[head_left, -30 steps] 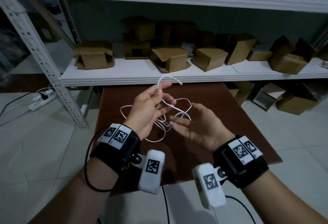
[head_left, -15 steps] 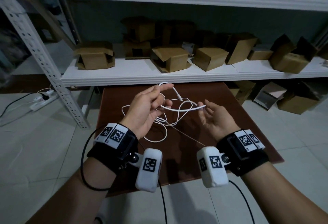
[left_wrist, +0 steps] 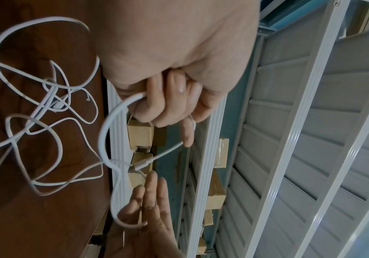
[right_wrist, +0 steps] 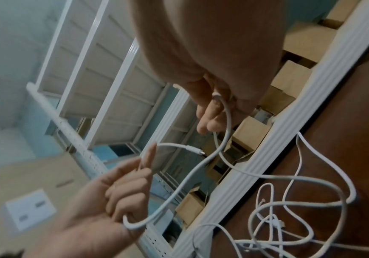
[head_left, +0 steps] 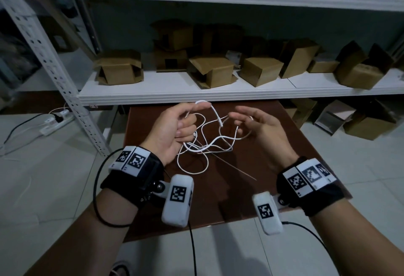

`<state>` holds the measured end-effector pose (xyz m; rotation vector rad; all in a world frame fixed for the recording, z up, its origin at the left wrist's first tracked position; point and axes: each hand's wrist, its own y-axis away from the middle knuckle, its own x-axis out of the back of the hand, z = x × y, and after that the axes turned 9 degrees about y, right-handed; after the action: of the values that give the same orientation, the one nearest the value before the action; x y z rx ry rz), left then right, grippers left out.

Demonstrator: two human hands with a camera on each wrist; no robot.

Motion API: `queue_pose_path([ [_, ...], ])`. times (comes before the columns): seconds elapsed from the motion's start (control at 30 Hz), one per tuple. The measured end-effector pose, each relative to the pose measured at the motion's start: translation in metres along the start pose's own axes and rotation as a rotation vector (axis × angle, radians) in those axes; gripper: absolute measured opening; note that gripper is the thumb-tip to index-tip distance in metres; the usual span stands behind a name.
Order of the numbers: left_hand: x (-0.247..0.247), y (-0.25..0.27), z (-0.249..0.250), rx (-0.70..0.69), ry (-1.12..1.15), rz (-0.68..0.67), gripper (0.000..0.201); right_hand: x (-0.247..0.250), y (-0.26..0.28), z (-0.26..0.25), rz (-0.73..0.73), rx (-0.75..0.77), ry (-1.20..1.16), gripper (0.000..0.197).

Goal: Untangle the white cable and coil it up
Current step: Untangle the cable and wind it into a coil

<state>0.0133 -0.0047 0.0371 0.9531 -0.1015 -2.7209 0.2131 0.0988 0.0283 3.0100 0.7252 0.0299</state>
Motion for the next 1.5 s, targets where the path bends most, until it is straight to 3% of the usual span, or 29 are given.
queue_pose_path([
  [0.17,-0.003,0.003,0.004,0.143,-0.11,-0.066,0.039,-0.01,0.004,0.001,-0.145,0.073,0.181,0.037],
  [0.3,-0.001,0.001,0.003,0.225,-0.19,-0.109,0.04,-0.015,0.009,0.002,-0.229,0.095,0.252,0.027],
  [0.57,0.003,-0.006,-0.002,0.116,-0.217,0.005,0.029,-0.011,0.012,-0.001,-0.252,0.045,0.133,0.019],
  [0.67,-0.001,-0.003,-0.003,0.111,-0.116,0.055,0.026,-0.014,0.013,0.0,-0.181,0.013,0.039,0.019],
  [0.83,-0.001,0.006,0.003,0.164,0.189,0.059,0.058,-0.018,0.011,-0.004,-0.017,-0.066,-0.248,0.02],
  [1.03,-0.006,0.007,-0.005,0.157,-0.101,-0.051,0.063,-0.023,0.014,-0.006,0.035,-0.103,-0.379,0.015],
  [1.2,-0.006,0.005,-0.018,0.183,-0.292,-0.054,0.038,-0.026,0.016,-0.008,0.023,-0.111,-0.398,0.013],
  [1.3,-0.003,0.003,-0.019,0.212,-0.292,0.016,0.022,-0.027,0.018,-0.01,-0.006,-0.143,-0.428,0.013],
  [1.5,-0.004,0.004,-0.014,0.02,-0.166,0.18,0.012,-0.024,0.019,-0.012,-0.094,-0.156,-0.371,0.025],
])
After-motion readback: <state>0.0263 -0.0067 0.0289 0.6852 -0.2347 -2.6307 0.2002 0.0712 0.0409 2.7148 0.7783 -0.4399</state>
